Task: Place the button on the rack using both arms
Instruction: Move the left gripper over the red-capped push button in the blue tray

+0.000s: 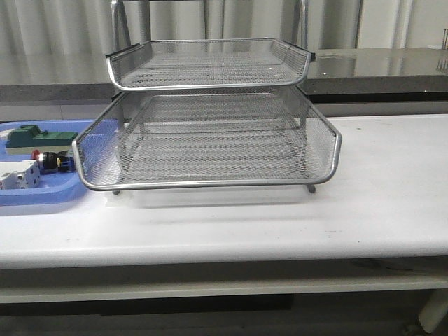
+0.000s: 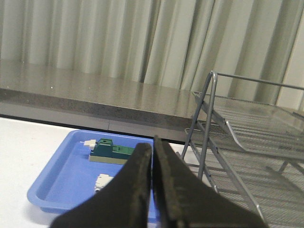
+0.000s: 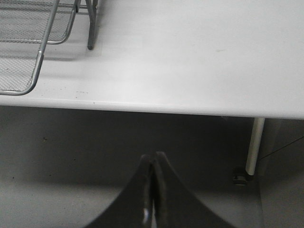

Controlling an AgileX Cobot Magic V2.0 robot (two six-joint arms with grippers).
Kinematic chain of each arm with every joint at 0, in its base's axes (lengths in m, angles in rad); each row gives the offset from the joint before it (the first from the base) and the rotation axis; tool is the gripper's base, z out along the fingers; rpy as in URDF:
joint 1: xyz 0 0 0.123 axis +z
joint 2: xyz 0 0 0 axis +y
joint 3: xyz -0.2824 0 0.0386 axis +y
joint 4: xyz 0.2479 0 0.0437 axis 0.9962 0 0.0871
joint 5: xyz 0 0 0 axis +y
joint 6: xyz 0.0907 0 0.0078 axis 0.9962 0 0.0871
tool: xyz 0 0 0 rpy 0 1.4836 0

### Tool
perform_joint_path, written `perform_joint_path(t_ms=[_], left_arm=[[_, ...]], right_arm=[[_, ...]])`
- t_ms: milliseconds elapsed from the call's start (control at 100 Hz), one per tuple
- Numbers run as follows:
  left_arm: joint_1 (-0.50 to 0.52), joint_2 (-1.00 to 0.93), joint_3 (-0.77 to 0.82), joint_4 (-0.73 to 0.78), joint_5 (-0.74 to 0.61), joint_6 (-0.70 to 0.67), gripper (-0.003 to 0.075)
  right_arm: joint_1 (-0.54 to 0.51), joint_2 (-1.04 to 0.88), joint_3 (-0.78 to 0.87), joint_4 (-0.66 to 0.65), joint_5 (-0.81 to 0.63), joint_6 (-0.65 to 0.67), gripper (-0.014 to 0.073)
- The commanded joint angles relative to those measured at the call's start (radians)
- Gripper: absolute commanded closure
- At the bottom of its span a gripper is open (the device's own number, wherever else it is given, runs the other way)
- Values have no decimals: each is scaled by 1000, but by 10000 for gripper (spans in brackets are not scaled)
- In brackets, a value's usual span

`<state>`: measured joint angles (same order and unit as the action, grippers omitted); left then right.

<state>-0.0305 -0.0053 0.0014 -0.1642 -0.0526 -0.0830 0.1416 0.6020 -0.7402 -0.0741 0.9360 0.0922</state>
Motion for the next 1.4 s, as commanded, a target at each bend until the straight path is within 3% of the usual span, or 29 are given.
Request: perform_joint_path(t_ms=[0,240,590,780,1120,1310,1390], left_arm=[[-1,-23,-5,-87,-61,-11,716],[-3,116,-214,-78,137,-11,716],[-3,614,-746,132,621,-8,716],[-3,839,-987,154,760,66,716],[-3,1086,-1144,154,907,230,716],[-3,1151,-1153,156,960,236,712],[-3,1168,-1153,156,976,256,671]], right_arm=[[-4,0,-36,-16,-54,-3,664],[-4,0,-36,-16,-54,-3,664],[-4,0,-36,-16,-54,-3,664],[-4,0,-36,-16,-54,-3,664],[-4,0,-36,-16,-54,-3,664],[-4,0,-36,-16,-54,-3,664],[-4,0,-36,-16,-54,-3,664]])
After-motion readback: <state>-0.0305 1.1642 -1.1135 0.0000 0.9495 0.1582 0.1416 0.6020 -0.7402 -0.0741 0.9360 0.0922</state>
